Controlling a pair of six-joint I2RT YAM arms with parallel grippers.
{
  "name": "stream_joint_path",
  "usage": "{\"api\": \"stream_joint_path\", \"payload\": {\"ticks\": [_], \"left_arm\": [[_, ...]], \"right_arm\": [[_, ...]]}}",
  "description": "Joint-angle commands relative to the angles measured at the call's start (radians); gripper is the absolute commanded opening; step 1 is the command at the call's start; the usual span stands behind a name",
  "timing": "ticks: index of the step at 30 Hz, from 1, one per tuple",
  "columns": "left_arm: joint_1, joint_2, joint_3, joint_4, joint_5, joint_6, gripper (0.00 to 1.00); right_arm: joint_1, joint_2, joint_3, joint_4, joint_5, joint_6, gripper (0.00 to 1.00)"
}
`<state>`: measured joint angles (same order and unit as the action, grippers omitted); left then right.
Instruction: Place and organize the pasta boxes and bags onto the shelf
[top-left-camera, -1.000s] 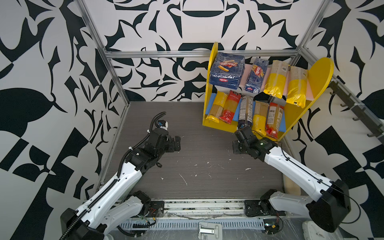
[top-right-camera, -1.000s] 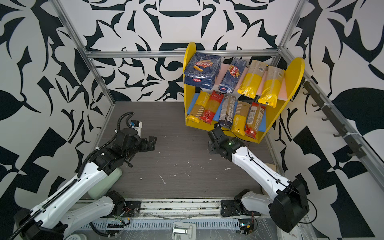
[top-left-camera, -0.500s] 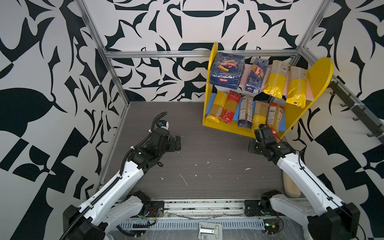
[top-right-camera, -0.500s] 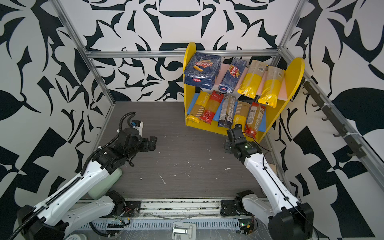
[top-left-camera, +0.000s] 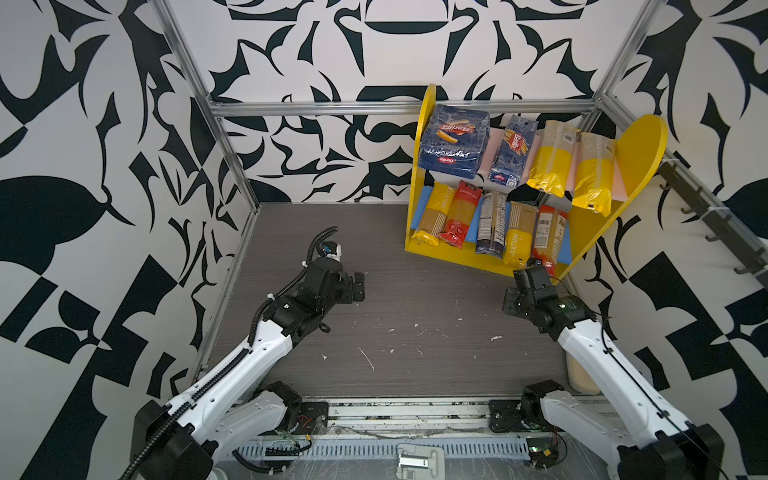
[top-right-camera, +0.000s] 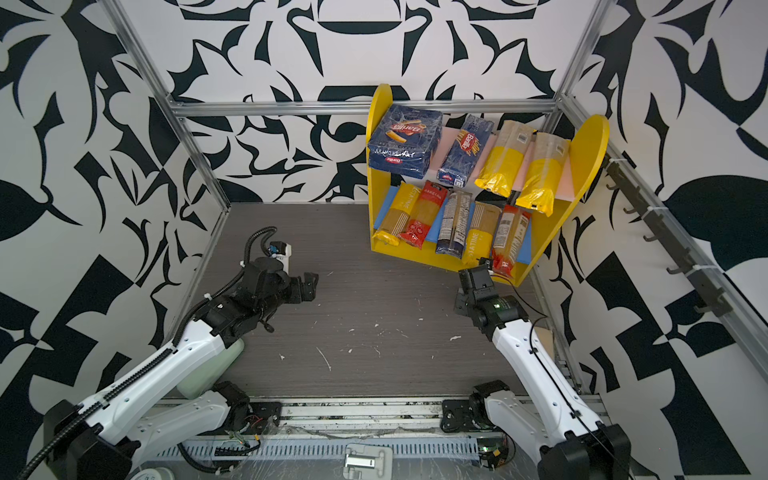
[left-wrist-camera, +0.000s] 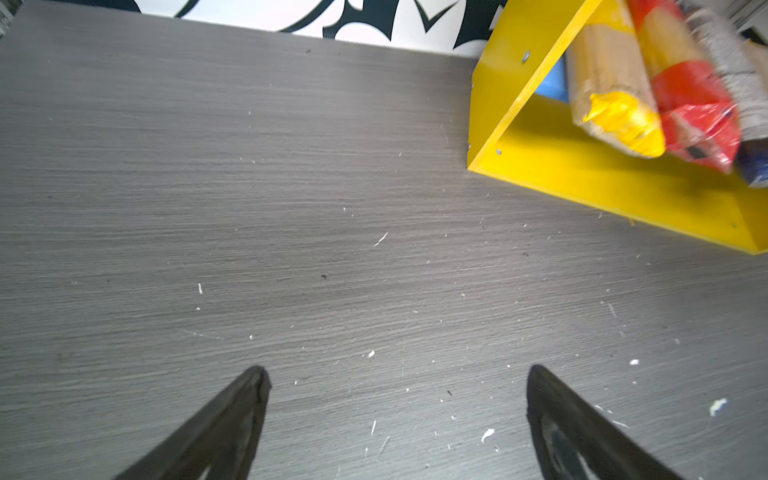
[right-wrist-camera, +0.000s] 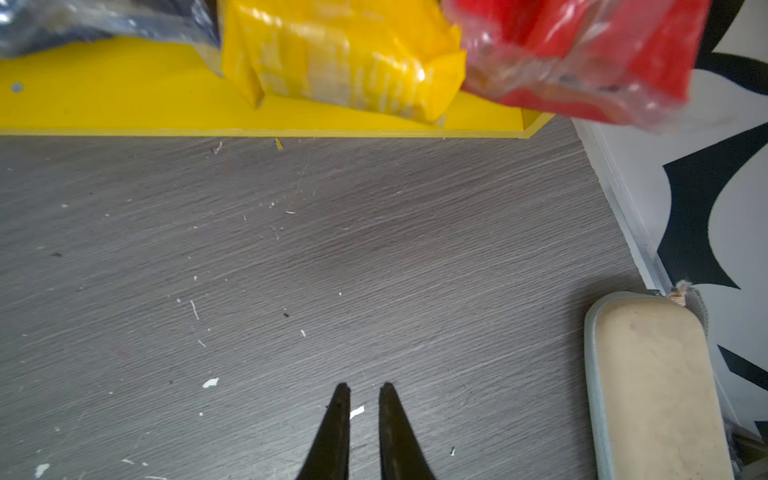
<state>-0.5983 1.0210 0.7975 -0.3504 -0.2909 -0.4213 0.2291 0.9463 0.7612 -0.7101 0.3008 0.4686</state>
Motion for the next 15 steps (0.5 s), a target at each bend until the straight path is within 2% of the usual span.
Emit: {"api": "stream_joint_path", "payload": {"ticks": [1,4,10,15], "left_arm": [[0.005,0.009,-0.030,0.073,-0.002,0.005,0.99],[0.005,0.013,-0.037,0.076,-0.004,0.010,0.99],[0.005,-0.009,-0.019,0.053,-0.008,0.024,0.99],[0.005,-0.031,-0.011,0.048,0.000,0.021,0.99]], "right_arm": [[-0.002,-0.041,-0.008,0.047,0.095,0.008,0.20],[-0.020,-0.058,0.002,0.022,0.153,0.028,0.30],[-0.133,-0.070,0.062,0.004,0.174,0.039,0.33],[-0.232,-0.067,0.152,0.023,0.193,-0.001,0.35]]}}
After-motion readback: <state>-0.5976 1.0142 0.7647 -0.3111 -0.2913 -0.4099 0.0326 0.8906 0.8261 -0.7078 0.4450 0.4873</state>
